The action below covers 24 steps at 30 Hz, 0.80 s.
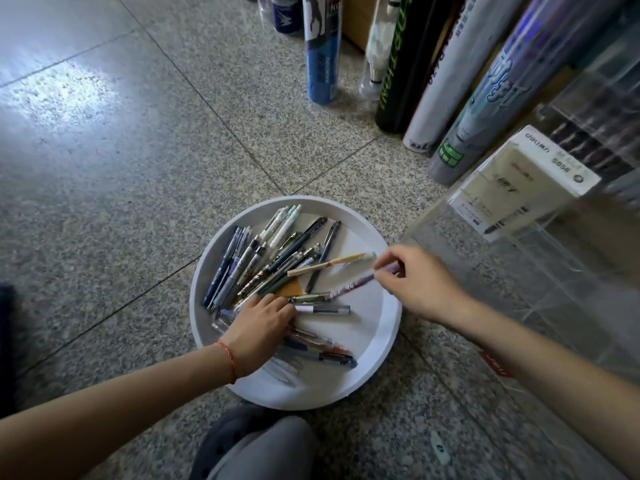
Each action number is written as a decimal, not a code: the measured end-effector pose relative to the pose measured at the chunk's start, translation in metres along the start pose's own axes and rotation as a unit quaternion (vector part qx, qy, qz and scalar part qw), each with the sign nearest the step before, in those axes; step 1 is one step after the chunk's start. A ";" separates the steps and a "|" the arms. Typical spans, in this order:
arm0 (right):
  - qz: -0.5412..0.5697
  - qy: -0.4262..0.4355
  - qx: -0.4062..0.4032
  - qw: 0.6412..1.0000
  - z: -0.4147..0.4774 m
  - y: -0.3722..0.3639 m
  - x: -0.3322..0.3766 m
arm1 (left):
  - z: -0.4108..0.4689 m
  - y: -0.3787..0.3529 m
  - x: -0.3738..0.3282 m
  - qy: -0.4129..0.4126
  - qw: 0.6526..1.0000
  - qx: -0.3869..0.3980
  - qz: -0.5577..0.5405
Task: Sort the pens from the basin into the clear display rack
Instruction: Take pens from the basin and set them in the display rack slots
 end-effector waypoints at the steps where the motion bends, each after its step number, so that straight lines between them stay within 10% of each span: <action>1: 0.037 0.005 -0.004 0.999 -0.002 0.006 0.001 | -0.001 0.004 0.000 -0.001 1.000 -0.016 -0.009; 6: 0.151 0.046 -0.013 0.987 -0.014 0.031 0.014 | -0.013 0.038 -0.011 0.084 0.963 -0.008 -0.256; 15: 0.202 0.096 0.055 0.973 -0.046 0.093 0.035 | 0.018 0.079 -0.079 0.324 0.581 0.224 -0.712; 24: 0.347 0.063 0.038 0.935 -0.074 0.106 0.030 | 0.017 0.113 -0.141 0.249 0.549 0.335 -0.724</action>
Point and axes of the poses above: each hand's wrist, its own z-axis towards the middle knuckle, its own y-axis out of the back of the hand, x = y × z, the point moved 6 cm from there along z, towards the middle knuckle, and after that the axes turned 14 degrees about y, right-handed, at the moved point
